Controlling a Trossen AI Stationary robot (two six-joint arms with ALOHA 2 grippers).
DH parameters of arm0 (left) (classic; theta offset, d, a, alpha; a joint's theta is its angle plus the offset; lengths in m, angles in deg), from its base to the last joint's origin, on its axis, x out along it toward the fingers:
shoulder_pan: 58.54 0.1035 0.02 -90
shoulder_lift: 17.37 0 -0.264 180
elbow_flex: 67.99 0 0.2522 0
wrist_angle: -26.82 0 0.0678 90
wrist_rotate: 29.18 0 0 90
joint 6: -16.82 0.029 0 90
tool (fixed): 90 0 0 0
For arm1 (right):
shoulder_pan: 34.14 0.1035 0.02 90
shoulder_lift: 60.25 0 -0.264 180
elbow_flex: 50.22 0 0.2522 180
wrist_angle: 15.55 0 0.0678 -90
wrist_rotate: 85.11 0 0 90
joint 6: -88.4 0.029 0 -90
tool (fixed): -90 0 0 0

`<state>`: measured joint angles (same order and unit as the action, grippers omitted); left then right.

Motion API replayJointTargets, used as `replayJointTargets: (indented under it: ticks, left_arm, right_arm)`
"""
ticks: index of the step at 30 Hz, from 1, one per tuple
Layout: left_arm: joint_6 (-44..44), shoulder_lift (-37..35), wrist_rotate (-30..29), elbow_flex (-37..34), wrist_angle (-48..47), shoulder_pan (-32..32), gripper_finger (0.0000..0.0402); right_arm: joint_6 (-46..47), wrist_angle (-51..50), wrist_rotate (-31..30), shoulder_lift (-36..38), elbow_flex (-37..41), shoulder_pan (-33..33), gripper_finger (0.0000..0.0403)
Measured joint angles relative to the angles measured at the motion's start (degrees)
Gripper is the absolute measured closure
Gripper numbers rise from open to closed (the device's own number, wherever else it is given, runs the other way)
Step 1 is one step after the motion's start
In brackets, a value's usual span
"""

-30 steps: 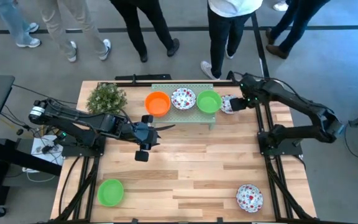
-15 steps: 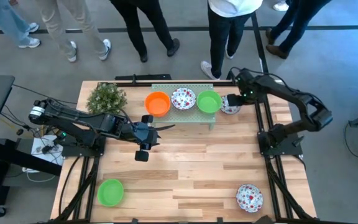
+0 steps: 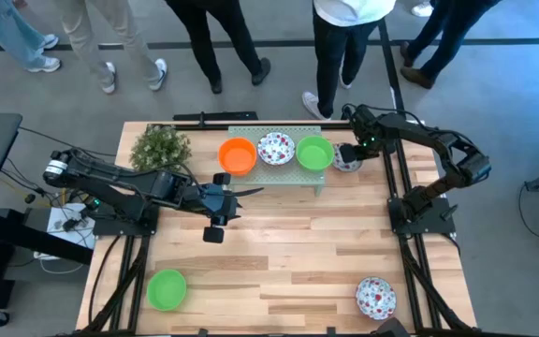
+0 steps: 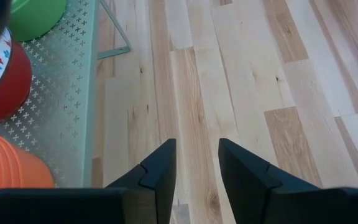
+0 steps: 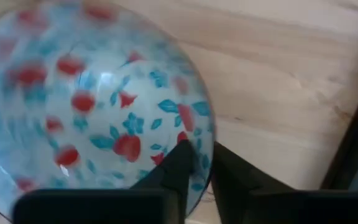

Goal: Pick & Place Mini bowls
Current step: Stack the top red patterned bowl onto the other red patterned bowl on the shelf

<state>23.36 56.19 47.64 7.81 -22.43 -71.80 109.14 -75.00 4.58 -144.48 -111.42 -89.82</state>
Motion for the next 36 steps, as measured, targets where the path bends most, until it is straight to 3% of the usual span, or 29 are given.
replayJointTargets:
  ticks: [4,9,18,36]
  left_arm:
    - [0.0,0.0,0.0,0.0,0.0,0.0,0.0279]
    - [0.0,0.0,0.0,0.0,0.0,0.0,0.0279]
    - [0.0,0.0,0.0,0.0,0.0,0.0,0.0279]
    - [0.0,0.0,0.0,0.0,0.0,0.0,0.0279]
  right_arm:
    - [-3.5,0.6,1.8,1.2,-0.3,0.1,0.0391]
    - [-3.8,-2.3,-0.1,4.7,0.0,0.6,0.0378]
    - [-2.6,-12.8,-1.7,16.6,0.1,4.9,0.0393]
    - [12.0,-20.0,1.9,39.0,0.1,24.2,0.0401]
